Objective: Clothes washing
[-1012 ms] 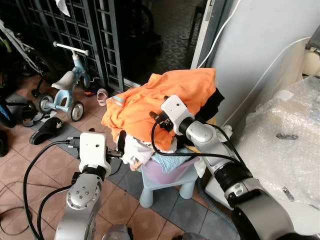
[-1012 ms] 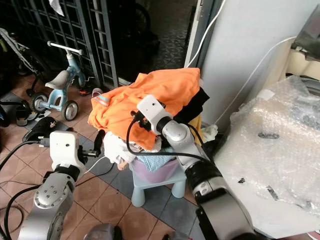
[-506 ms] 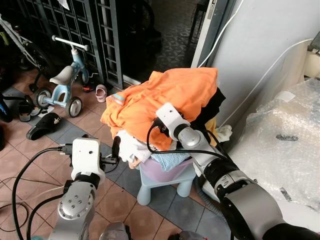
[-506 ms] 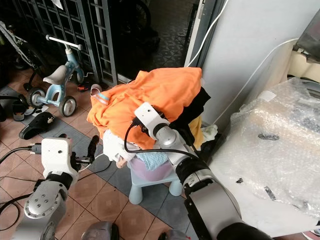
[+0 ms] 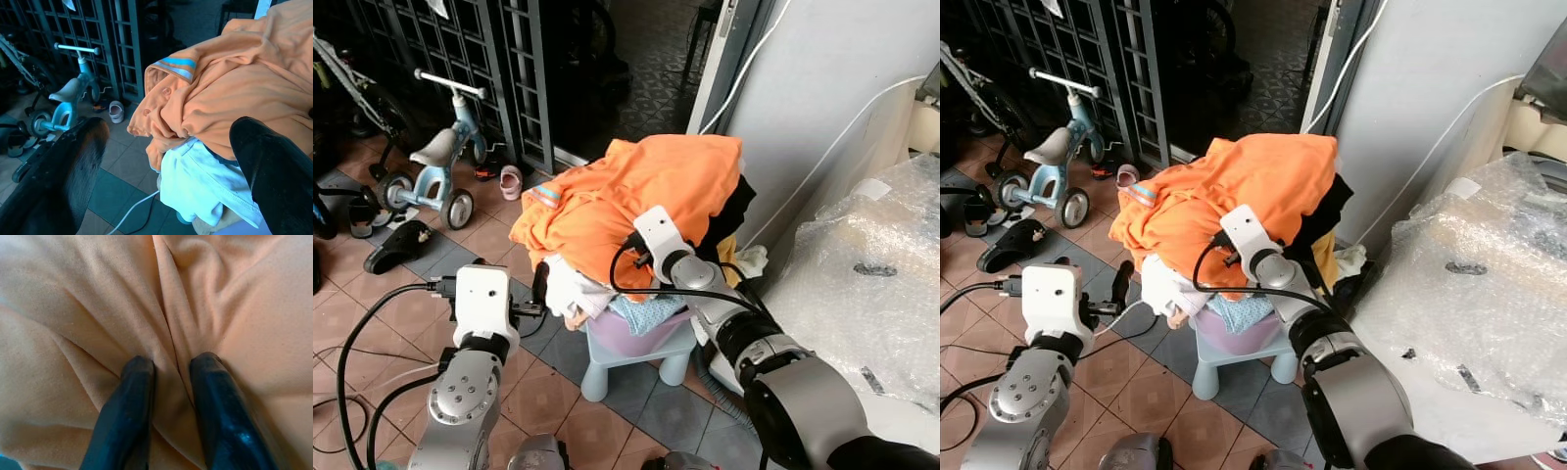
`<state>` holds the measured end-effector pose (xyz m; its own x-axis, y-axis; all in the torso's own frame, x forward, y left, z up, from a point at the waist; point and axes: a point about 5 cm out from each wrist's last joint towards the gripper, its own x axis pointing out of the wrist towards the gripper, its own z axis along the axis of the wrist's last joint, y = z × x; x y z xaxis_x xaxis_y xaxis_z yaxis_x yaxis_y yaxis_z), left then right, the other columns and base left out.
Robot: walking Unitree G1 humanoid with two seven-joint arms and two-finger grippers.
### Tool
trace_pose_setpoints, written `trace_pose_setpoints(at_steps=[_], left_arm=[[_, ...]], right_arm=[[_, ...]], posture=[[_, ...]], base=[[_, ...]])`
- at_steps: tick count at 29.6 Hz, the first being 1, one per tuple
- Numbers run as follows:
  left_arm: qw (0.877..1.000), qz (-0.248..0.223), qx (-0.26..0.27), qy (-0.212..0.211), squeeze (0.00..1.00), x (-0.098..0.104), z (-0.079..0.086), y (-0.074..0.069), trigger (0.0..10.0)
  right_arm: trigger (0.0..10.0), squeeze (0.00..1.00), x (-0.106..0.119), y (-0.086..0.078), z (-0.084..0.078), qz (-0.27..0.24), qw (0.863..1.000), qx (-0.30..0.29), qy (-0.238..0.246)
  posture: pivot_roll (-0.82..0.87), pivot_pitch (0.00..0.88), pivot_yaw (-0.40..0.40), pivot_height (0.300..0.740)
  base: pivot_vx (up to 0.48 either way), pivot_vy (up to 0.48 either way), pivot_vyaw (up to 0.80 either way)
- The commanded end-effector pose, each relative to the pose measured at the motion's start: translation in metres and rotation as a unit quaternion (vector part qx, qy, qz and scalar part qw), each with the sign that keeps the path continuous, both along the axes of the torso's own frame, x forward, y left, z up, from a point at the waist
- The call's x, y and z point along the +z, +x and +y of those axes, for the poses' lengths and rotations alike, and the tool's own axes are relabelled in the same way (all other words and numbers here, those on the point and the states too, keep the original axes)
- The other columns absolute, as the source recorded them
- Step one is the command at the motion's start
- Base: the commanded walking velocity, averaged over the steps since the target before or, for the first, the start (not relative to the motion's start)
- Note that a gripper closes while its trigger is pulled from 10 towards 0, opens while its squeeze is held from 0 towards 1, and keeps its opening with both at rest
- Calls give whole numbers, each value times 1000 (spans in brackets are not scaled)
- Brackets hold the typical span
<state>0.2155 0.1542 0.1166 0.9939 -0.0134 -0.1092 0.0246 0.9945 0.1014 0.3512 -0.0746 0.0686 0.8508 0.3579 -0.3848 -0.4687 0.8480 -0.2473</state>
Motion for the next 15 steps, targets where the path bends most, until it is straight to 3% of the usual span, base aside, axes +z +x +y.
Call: trace_pose_setpoints(at_steps=[1,3,5,11,15], left_arm=[[1000,1,-1,3,0,0,-2,3,10000],[1000,0,0,4,0,0,-2,5,10000],[1000,1,1,7,0,-1,-2,6,10000],[1000,5,3,11,0,-5,-2,9,10000],[1000,1,1,11,0,-5,-3,14,10000]], right_arm=[[0,0,3,4,-9,8,1000,-24,17],[0,0,5,6,-9,11,999,-35,38],[0,0,3,5,-8,46,993,-53,91],[0,0,8,6,-13,22,995,-27,91],[0,0,20,13,-27,2,993,-35,116]], posture=[[122,33,-76,740],[121,28,-77,740],[120,19,-76,740],[112,0,-76,740],[93,0,-74,740]], base=[[0,0,0],[0,0,0],[0,0,0],[0,0,0],[0,0,0]])
